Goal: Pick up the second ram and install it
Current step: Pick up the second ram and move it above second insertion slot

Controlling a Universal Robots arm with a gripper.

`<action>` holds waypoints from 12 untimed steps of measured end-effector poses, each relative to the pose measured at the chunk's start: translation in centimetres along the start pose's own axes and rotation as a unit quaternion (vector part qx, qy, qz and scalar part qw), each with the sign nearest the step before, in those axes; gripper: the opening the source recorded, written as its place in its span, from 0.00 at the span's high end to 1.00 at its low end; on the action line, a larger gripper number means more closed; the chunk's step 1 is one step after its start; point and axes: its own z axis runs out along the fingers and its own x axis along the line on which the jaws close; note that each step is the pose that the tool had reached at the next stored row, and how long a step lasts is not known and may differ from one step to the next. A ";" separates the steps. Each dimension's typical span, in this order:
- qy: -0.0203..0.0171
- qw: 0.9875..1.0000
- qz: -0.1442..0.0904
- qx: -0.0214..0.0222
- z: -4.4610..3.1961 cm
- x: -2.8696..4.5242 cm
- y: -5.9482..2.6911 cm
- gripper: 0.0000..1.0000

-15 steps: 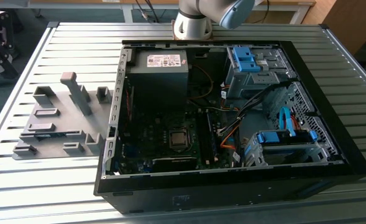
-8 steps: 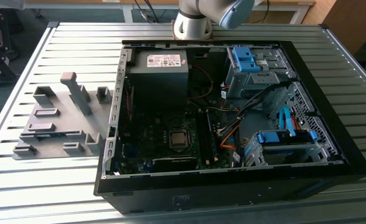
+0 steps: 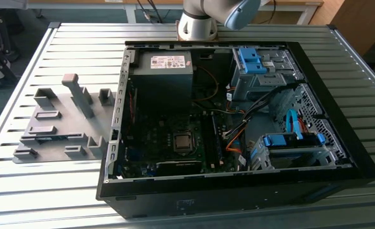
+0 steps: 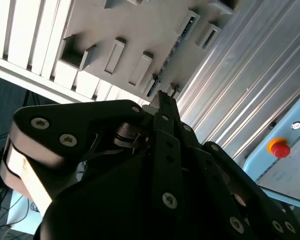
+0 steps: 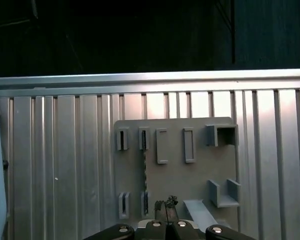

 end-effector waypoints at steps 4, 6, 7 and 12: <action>-0.001 1.000 0.000 0.003 0.46 0.04 0.52 0.89; -0.001 1.000 -0.001 0.004 0.64 0.05 0.54 0.83; -0.001 1.000 -0.001 0.004 0.64 0.05 0.54 0.77; -0.001 1.000 -0.001 0.005 0.82 0.05 0.55 0.65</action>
